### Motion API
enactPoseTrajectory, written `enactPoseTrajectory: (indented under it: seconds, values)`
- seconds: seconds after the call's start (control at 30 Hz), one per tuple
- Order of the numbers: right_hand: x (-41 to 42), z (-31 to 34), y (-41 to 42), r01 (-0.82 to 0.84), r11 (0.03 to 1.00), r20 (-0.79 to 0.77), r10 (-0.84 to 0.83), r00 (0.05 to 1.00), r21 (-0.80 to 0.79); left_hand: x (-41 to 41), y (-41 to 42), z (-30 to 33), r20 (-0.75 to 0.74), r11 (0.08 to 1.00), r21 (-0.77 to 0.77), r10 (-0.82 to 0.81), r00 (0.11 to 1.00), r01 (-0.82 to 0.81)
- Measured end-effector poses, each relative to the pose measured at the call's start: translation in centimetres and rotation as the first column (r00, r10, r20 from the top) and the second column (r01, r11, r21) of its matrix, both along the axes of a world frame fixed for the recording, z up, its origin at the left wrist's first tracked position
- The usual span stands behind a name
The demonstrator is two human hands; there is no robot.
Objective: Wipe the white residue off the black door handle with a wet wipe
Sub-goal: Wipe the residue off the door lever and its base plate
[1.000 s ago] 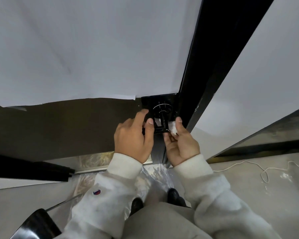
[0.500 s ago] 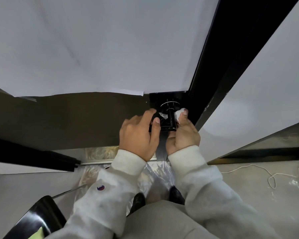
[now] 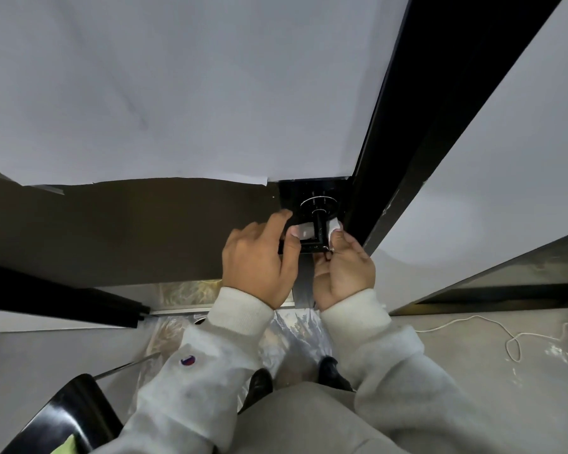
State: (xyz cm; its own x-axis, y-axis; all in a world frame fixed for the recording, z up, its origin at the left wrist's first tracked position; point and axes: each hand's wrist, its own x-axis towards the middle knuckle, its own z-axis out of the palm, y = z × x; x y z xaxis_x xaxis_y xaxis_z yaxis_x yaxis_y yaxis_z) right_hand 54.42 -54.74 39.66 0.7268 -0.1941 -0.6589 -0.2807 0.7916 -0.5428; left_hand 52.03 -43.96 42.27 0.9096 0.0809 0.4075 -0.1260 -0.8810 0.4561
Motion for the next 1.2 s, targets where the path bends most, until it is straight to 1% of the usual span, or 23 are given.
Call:
enactPoseTrajectory:
  seconds: [0.07, 0.13, 0.17, 0.23, 0.3, 0.37, 0.4, 0.43, 0.47, 0.5, 0.53, 0.57, 0.6, 0.63, 0.67, 0.7, 0.73, 0.83, 0.9, 1.0, 1.1, 1.17, 1.2]
  values:
    - [-0.1, 0.6, 0.1, 0.002, 1.000, 0.064, -0.002, 0.998, 0.003, 0.0, -0.1, 0.0, 0.000, 1.000, -0.004, 0.006, 1.000, -0.006]
    - [0.3, 1.0, 0.2, -0.019, 1.000, 0.056, 0.019, 0.998, 0.013, 0.1, -0.1, -0.1, 0.003, 1.000, 0.001, 0.008, 1.000, -0.008]
    - [0.5, 1.1, 0.2, -0.050, 0.997, 0.038, 0.047, 0.998, 0.058, 0.1, -0.1, -0.2, 0.006, 1.000, 0.003, 0.008, 1.000, -0.008]
    - [0.9, 1.2, 0.1, -0.127, 0.968, 0.019, 0.126, 0.992, 0.217, 0.2, -0.1, -0.2, 0.007, 1.000, 0.008, 0.013, 1.000, -0.014]
    - [0.9, 1.1, 0.0, -0.157, 0.932, 0.036, 0.153, 0.988, 0.327, 0.2, -0.2, -0.2, 0.005, 1.000, 0.010, 0.021, 1.000, -0.021]
    - [0.6, 1.1, -0.1, -0.151, 0.908, 0.059, 0.139, 0.989, 0.392, 0.1, -0.2, -0.1, -0.003, 1.000, -0.007, 0.025, 1.000, -0.025]
    - [0.4, 1.1, -0.2, -0.140, 0.911, 0.066, 0.124, 0.990, 0.388, 0.1, -0.2, -0.1, -0.007, 0.999, -0.023, 0.025, 1.000, -0.026]
    - [0.2, 1.2, -0.4, -0.132, 0.933, 0.077, 0.112, 0.991, 0.336, 0.1, -0.1, -0.1, -0.009, 0.999, -0.038, 0.023, 1.000, -0.023]
    - [-0.1, 1.3, -0.8, -0.127, 0.975, 0.085, 0.113, 0.990, 0.184, 0.1, 0.0, -0.1, -0.011, 0.999, -0.050, 0.018, 1.000, -0.018]
    - [-0.6, 1.5, -1.2, -0.127, 0.989, 0.096, 0.133, 0.986, -0.073, 0.0, 0.0, 0.0, -0.017, 0.998, -0.062, 0.012, 1.000, -0.013]
    - [-1.1, 1.7, -1.7, -0.117, 0.912, 0.123, 0.178, 0.976, -0.394, 0.0, 0.1, 0.0, -0.022, 0.997, -0.073, 0.009, 1.000, -0.011]
    - [-1.7, 1.8, -2.0, -0.076, 0.736, 0.161, 0.245, 0.956, -0.672, 0.0, 0.1, 0.1, -0.023, 0.997, -0.082, 0.010, 1.000, -0.012]
    - [-2.4, 2.1, -2.2, 0.026, 0.523, 0.220, 0.314, 0.924, -0.852, 0.1, 0.1, 0.1, -0.020, 0.996, -0.091, 0.009, 1.000, -0.011]
    - [-2.9, 2.3, -2.2, 0.163, 0.337, 0.291, 0.377, 0.879, -0.927, 0.1, 0.2, 0.1, -0.014, 0.995, -0.098, 0.005, 1.000, -0.006]
    - [-2.9, 2.3, -2.1, 0.296, 0.195, 0.353, 0.442, 0.825, -0.935, 0.1, 0.1, 0.1, -0.009, 0.994, -0.107, 0.000, 1.000, -0.001]
    - [-2.4, 2.4, -1.9, 0.393, 0.096, 0.385, 0.502, 0.774, -0.915, 0.1, 0.2, 0.1, -0.006, 0.993, -0.121, -0.002, 1.000, 0.001]
    - [-1.7, 2.4, -1.6, 0.444, 0.023, 0.383, 0.548, 0.744, -0.896, 0.1, 0.3, 0.1, -0.003, 0.990, -0.139, -0.004, 1.000, 0.004]
    - [0.4, 2.2, -0.4, 0.458, -0.160, 0.284, 0.597, 0.750, -0.874, 0.0, 0.7, 0.1, 0.021, 0.981, -0.194, -0.016, 1.000, 0.020]
    - [1.4, 1.7, 0.1, 0.481, -0.256, 0.244, 0.613, 0.752, -0.839, -0.1, 0.8, 0.2, 0.028, 0.968, -0.249, -0.024, 0.999, 0.031]
    - [2.3, 1.5, 0.4, 0.488, -0.307, 0.202, 0.641, 0.741, -0.817, -0.2, 0.9, 0.2, 0.034, 0.945, -0.324, -0.030, 0.999, 0.039]
    - [2.4, 1.9, 1.5, 0.451, -0.383, 0.062, 0.703, 0.708, -0.806, -0.2, 1.0, 0.2, 0.033, 0.930, -0.367, -0.007, 0.999, 0.019]
    - [2.4, 2.2, 2.2, 0.429, -0.407, -0.028, 0.750, 0.660, -0.806, -0.2, 0.9, 0.4, 0.049, 0.919, -0.394, 0.003, 0.999, 0.016]
    - [2.5, 2.3, 2.2, 0.433, -0.396, -0.043, 0.776, 0.629, -0.810, -0.2, 0.9, 0.5, 0.059, 0.916, -0.402, 0.010, 0.998, 0.015]
